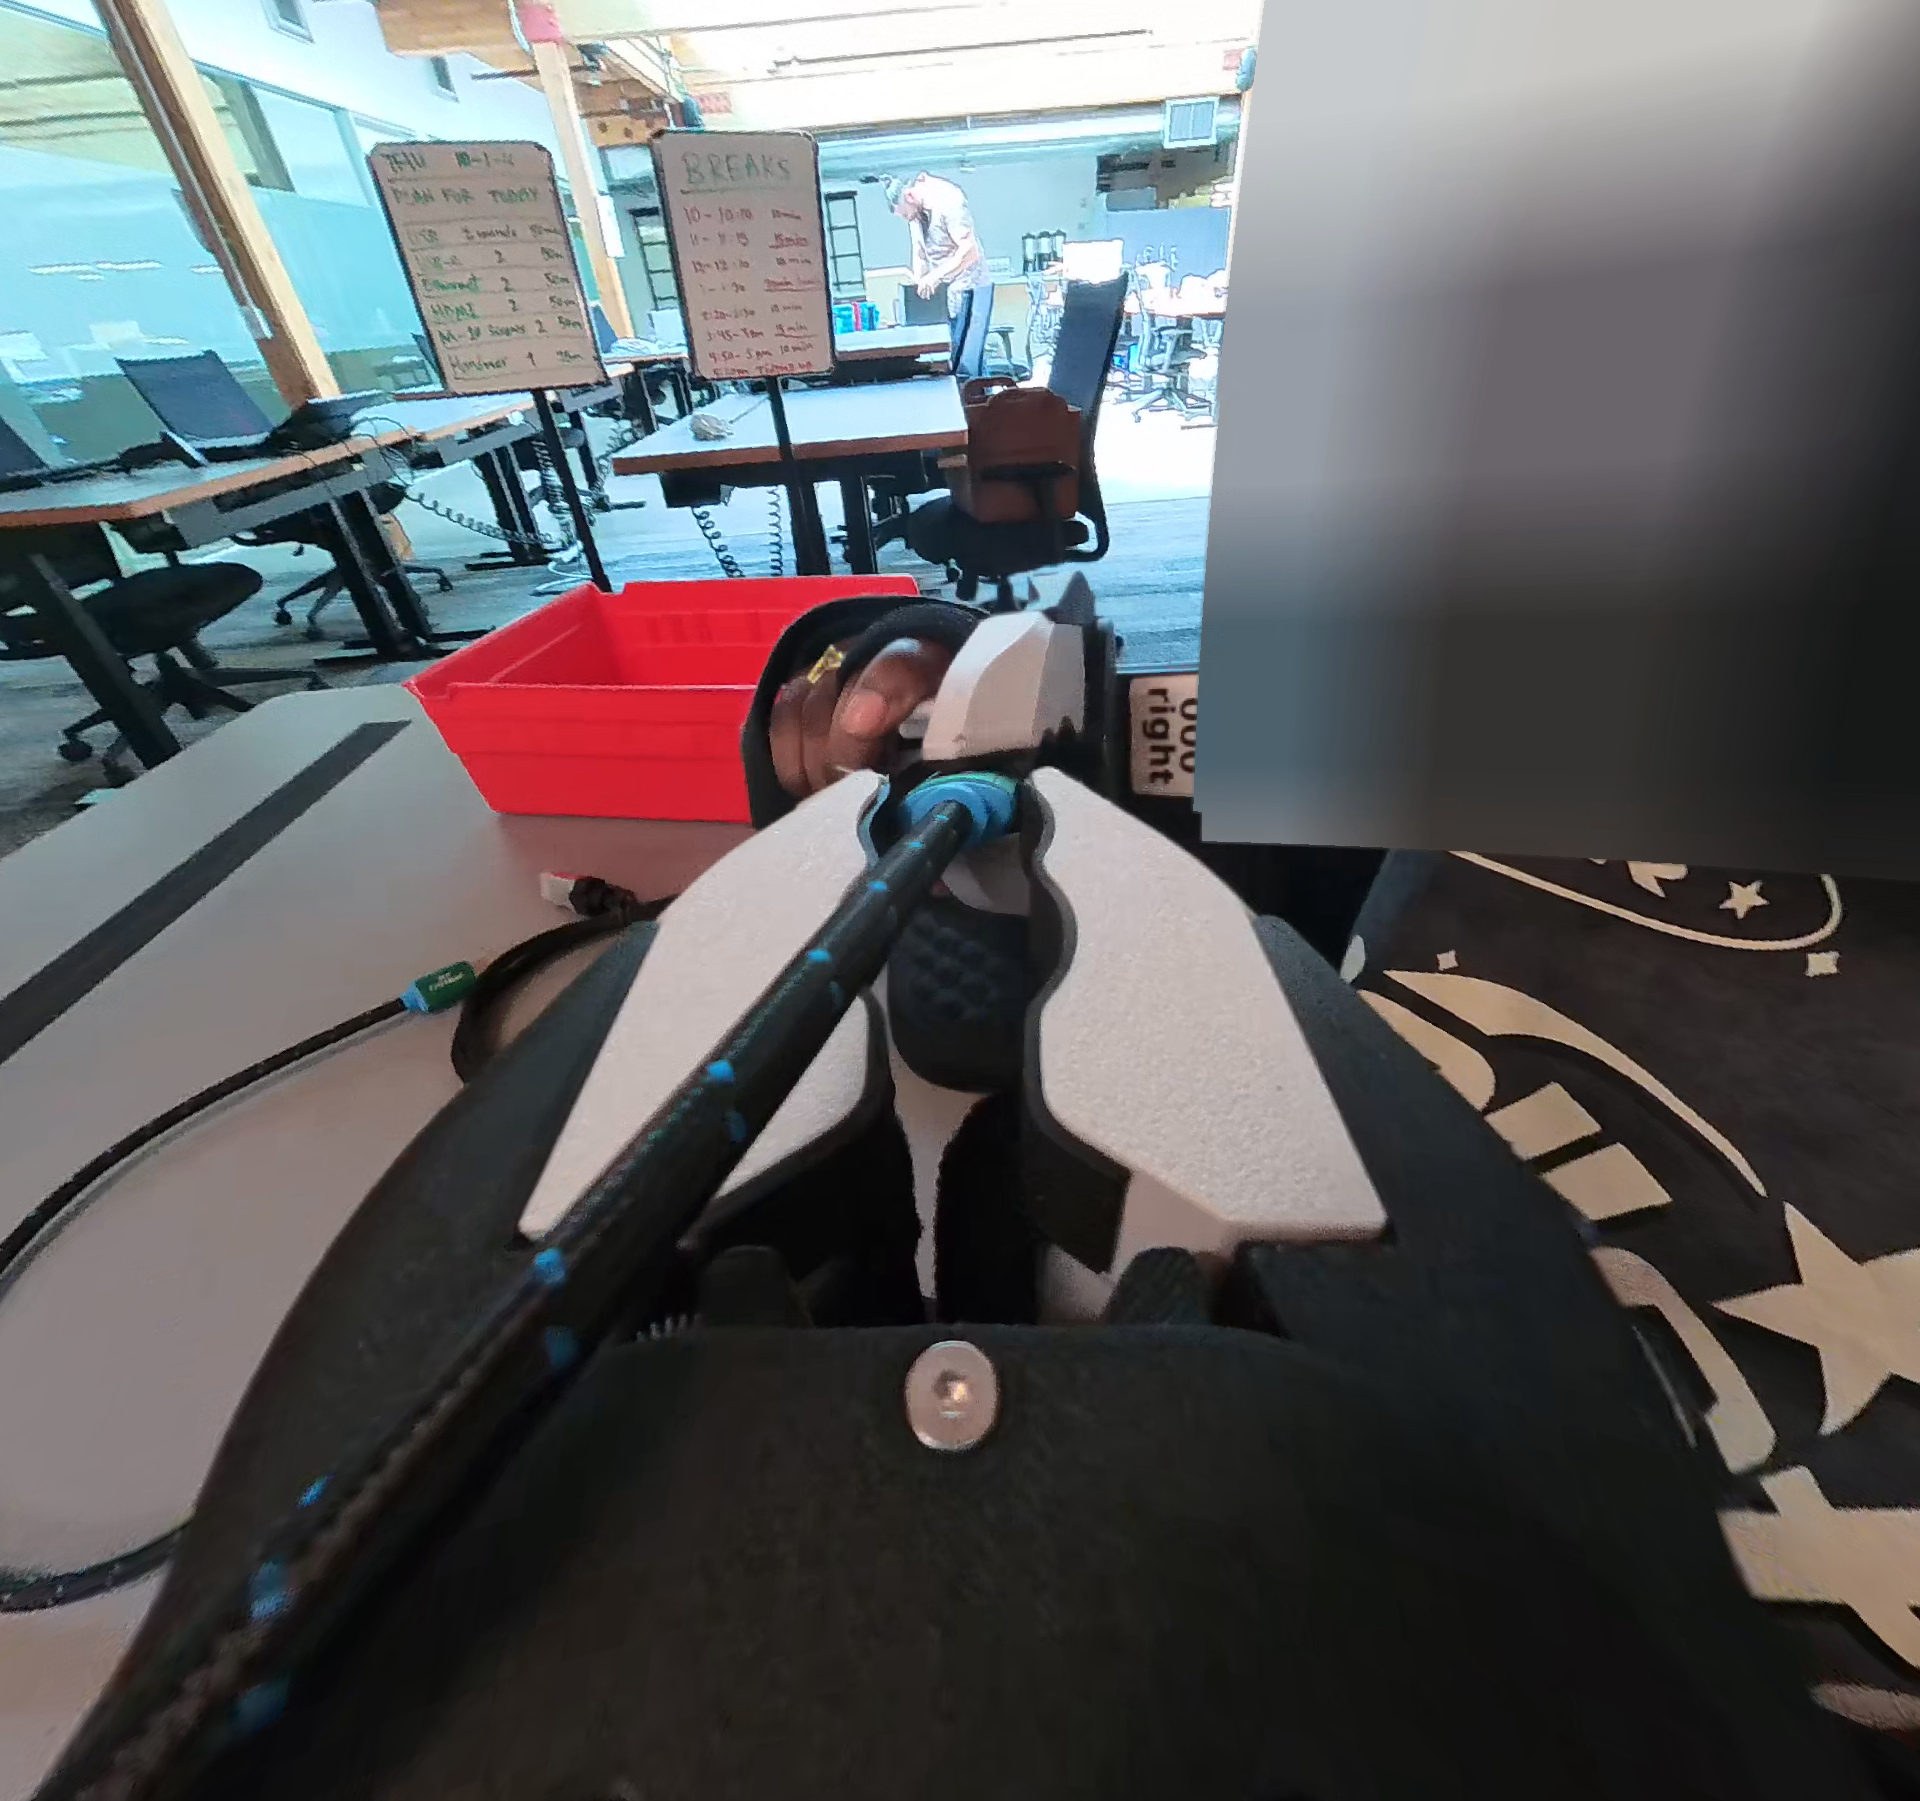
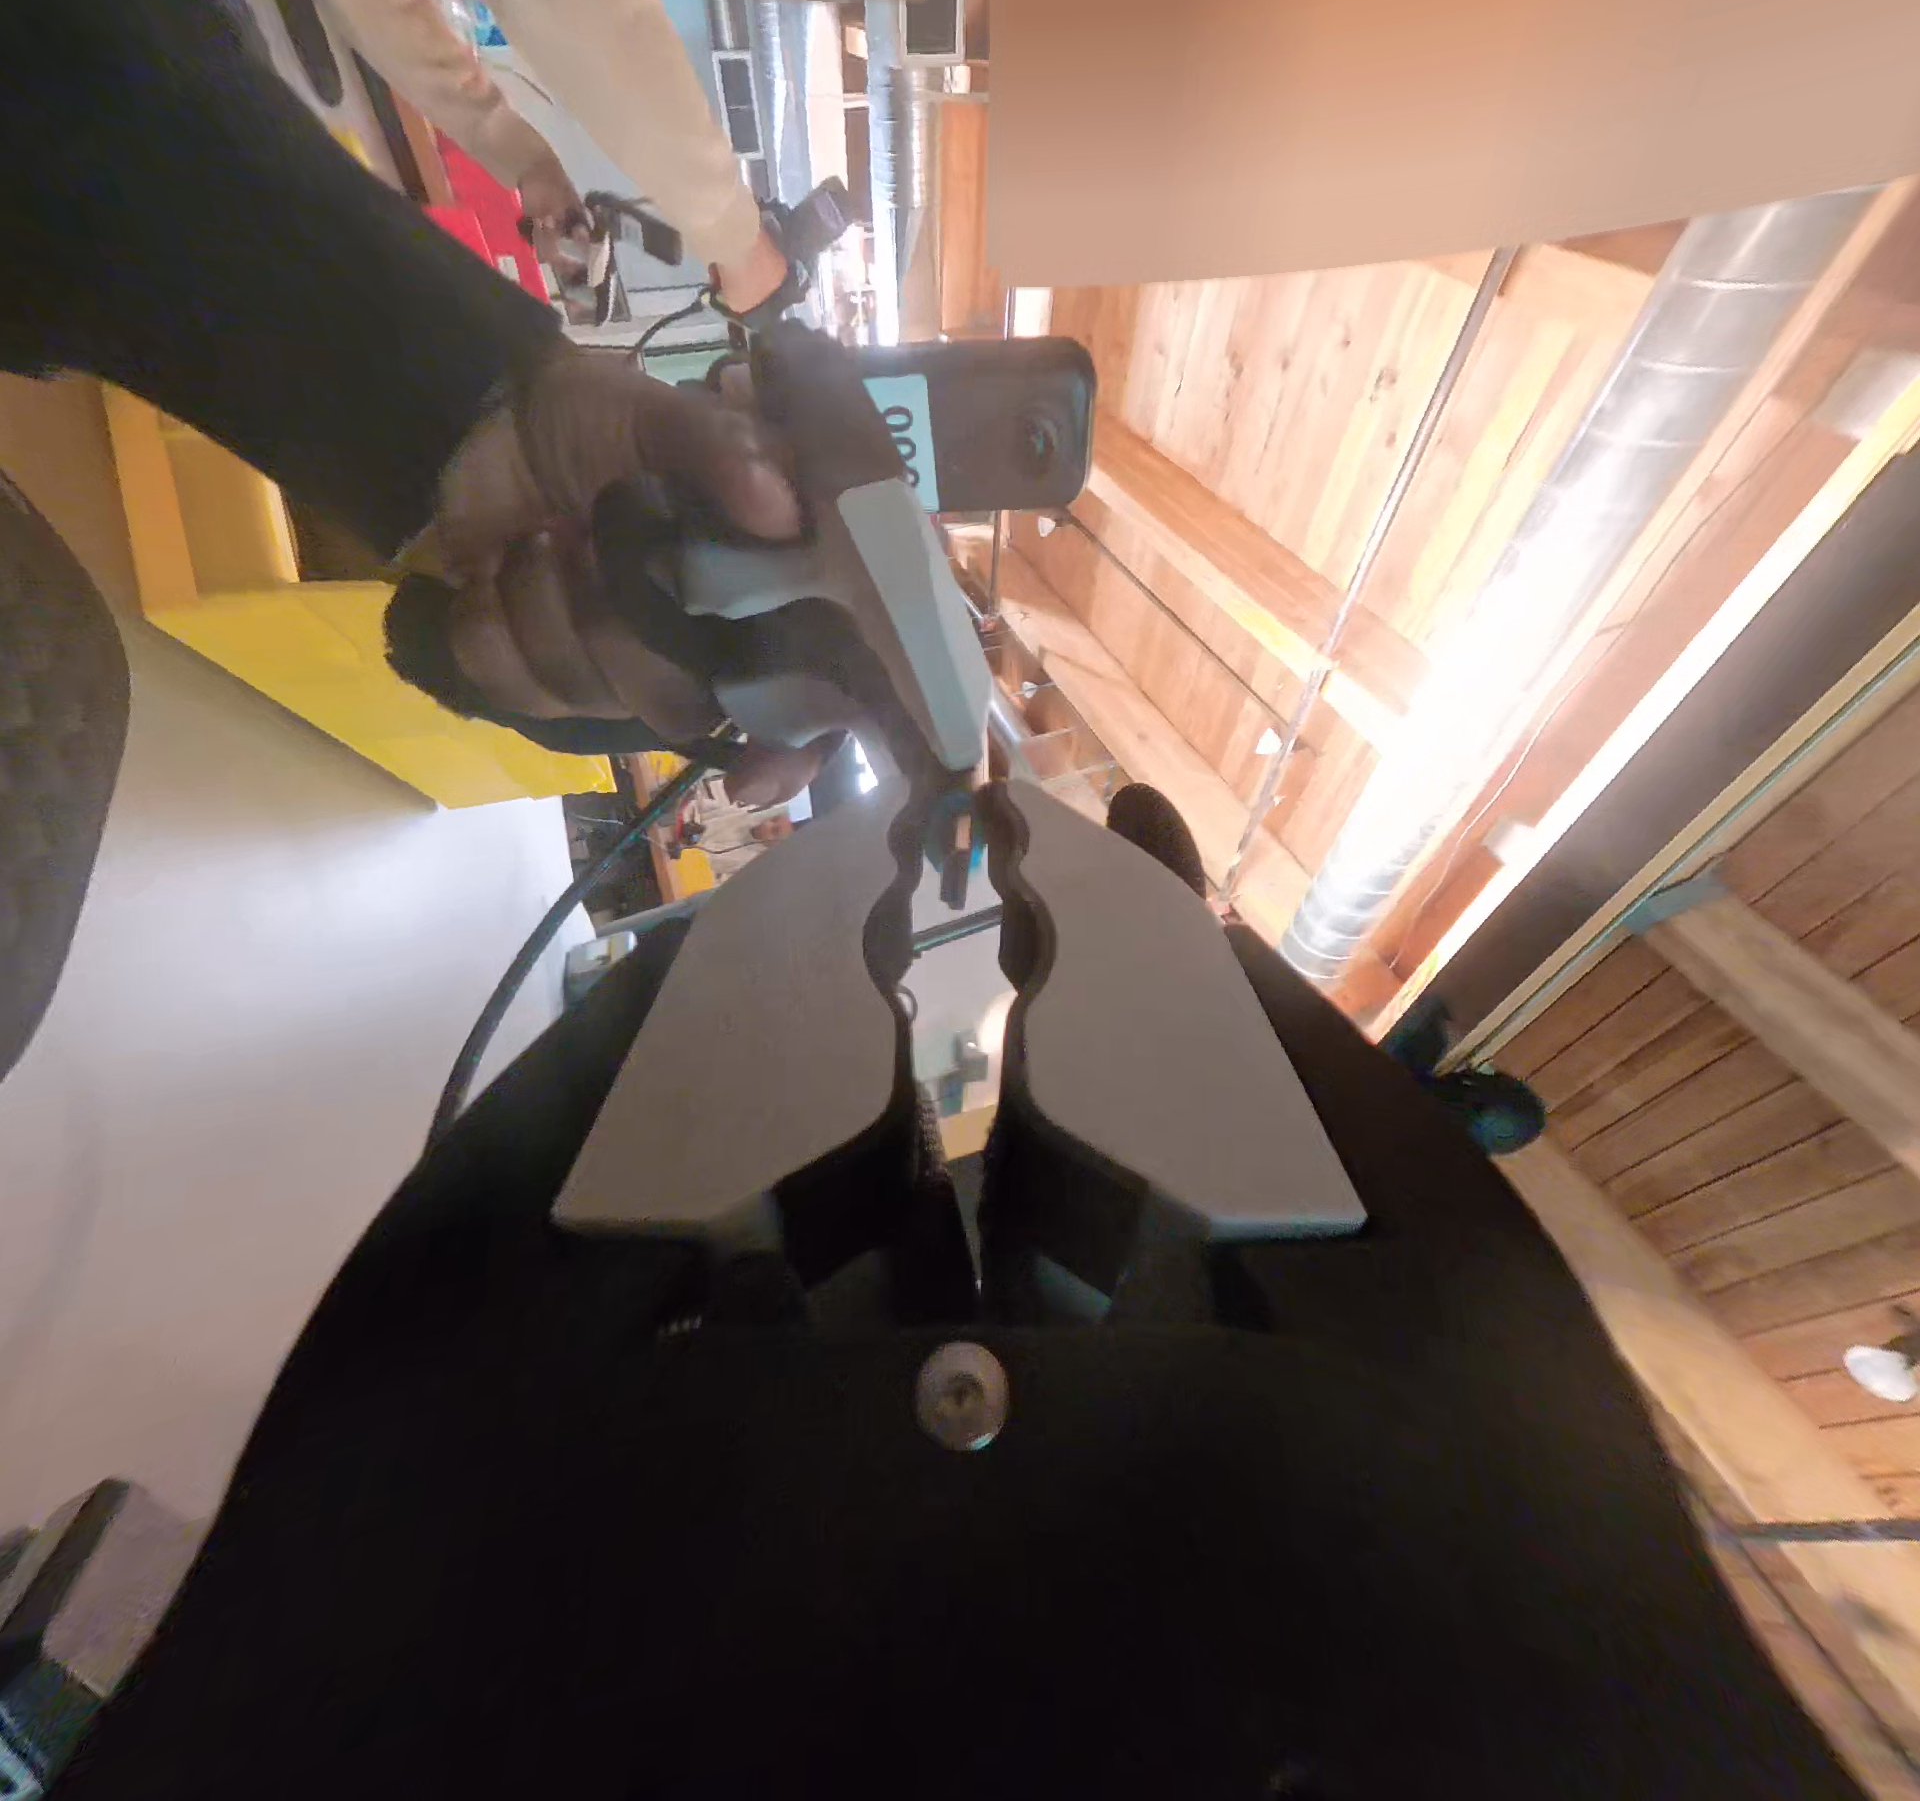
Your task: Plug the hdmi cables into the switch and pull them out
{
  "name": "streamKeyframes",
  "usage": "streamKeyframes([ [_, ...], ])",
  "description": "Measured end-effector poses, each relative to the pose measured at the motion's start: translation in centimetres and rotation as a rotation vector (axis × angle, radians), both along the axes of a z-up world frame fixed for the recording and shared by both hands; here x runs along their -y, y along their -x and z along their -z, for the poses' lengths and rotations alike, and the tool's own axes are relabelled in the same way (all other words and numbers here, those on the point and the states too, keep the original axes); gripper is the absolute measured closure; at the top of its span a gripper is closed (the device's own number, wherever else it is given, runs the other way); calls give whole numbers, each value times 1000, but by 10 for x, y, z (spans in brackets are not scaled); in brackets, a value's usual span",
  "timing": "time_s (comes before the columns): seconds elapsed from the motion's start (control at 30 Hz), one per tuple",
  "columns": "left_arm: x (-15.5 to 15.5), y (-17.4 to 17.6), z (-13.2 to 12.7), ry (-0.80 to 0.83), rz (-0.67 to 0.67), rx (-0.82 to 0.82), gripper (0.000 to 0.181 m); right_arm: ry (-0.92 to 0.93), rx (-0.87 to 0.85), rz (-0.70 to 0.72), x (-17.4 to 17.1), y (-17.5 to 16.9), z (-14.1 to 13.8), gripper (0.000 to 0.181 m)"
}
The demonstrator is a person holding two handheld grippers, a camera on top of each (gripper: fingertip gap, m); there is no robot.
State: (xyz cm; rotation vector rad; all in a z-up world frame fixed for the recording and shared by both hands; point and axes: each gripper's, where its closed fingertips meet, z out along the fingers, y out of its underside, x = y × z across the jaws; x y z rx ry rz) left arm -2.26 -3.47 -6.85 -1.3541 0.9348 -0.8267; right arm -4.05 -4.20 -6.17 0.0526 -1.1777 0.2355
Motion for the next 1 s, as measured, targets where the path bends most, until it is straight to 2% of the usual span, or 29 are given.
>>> streamKeyframes([
  [0.17,-1,-4,-5,-6,-21,14,160,-68,-64,50,-1,-4,-5,170],
  [0.33,0,1,0,79,6,27,160,-138,-52,113,-2,2,1,169],
  [0.57,-6,3,1,51,-42,6,160,-70,-32,107,-8,4,1,170],
  [0.63,-11,5,0,23,-90,-11,160,85,35,46,-12,6,2,169],
  [0.7,-19,14,-6,-23,-177,-8,160,338,172,-107,-16,6,2,160],
  [0.77,-28,36,-23,-109,-332,52,160,588,262,-252,-27,0,-5,152],
  [0.83,-35,70,-46,-238,-550,131,160,826,359,-340,-46,-4,-7,145],
  [0.9,-30,103,-67,-394,-739,198,160,1039,483,-301,-74,-1,6,138],
  [0.97,-19,123,-80,-515,-856,227,160,1204,674,-137,-99,4,43,117],
  [1.0,-15,127,-84,-543,-877,229,160,1244,784,-28,-108,4,67,114],
])
